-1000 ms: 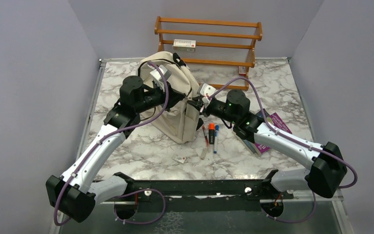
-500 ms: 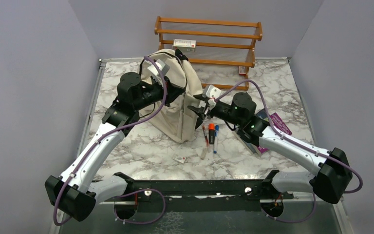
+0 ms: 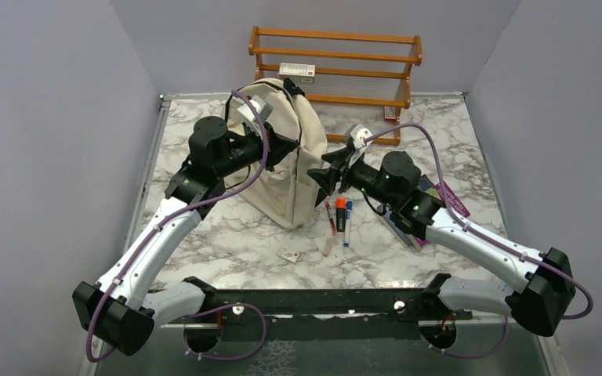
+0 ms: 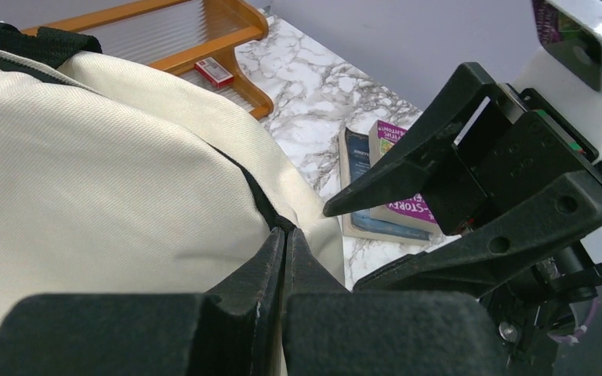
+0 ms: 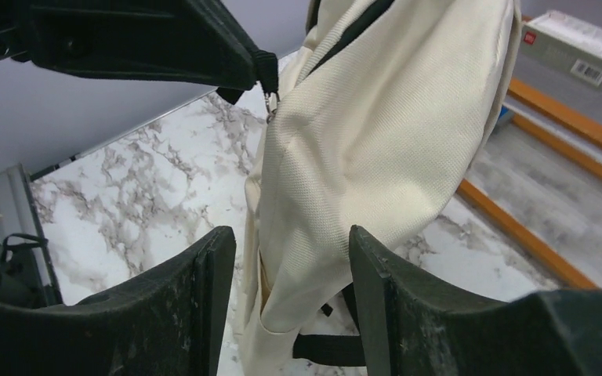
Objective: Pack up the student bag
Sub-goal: Unzip the student bag at the center of the board.
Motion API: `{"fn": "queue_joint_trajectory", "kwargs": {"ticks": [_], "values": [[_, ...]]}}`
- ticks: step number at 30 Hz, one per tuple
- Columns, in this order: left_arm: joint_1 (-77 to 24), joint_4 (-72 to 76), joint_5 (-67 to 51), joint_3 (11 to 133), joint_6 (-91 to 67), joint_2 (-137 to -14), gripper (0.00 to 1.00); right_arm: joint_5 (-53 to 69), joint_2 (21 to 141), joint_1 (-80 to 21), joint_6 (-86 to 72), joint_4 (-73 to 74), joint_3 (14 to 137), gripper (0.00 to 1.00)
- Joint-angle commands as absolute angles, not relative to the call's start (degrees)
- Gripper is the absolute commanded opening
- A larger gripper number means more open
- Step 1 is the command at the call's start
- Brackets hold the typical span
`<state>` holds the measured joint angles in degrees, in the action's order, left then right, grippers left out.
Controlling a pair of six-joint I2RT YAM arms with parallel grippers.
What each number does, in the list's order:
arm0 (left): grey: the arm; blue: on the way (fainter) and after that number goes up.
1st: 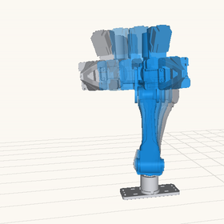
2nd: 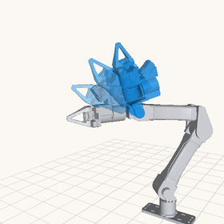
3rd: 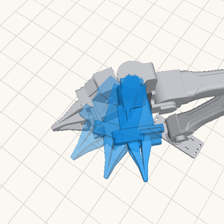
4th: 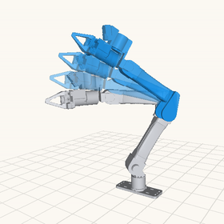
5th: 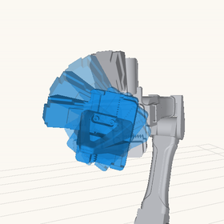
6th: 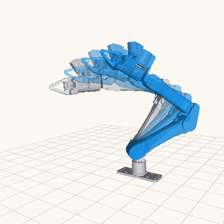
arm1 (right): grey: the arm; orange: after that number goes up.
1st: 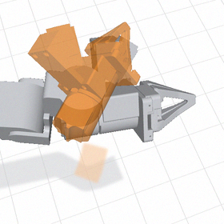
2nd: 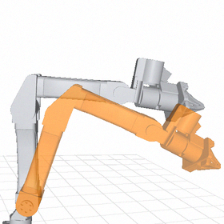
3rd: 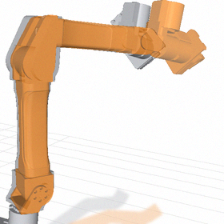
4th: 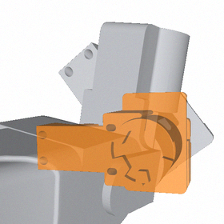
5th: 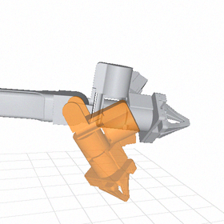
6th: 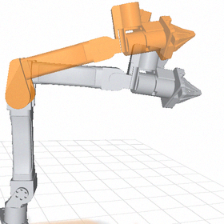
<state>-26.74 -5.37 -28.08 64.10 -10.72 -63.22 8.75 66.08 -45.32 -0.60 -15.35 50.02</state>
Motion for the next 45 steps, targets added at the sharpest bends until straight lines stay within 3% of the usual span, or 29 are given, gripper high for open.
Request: {"fn": "queue_joint_trajectory", "kwargs": {"ticks": [1,8,27,42,45], "values": [[-26.63,-1.58,-28.73,64.18,-11.45,-62.65,0.0,3.1,66.36,-45.67,-9.91,-11.77,50.16,0.61],[-26.59,-1.47,-28.7,64.07,-11.63,-62.74,0.0,0.66,69.63,-45.64,-13.84,-10.65,51.36,0.58],[-26.63,-1.66,-28.87,63.81,-10.99,-63.17,0.0,-4.21,60.31,-45.69,-13.71,-9.06,46.48,0.65],[-26.63,-3.62,-29.36,62.93,-10.65,-61.93,0.0,2.71,68.51,-45.64,-18.9,-16.34,45.64,0.67],[-26.63,-4.58,-29.44,62.85,-10.3,-61.67,0.0,2.92,69.64,-45.7,-17.35,-18.25,46.07,0.58]]}}
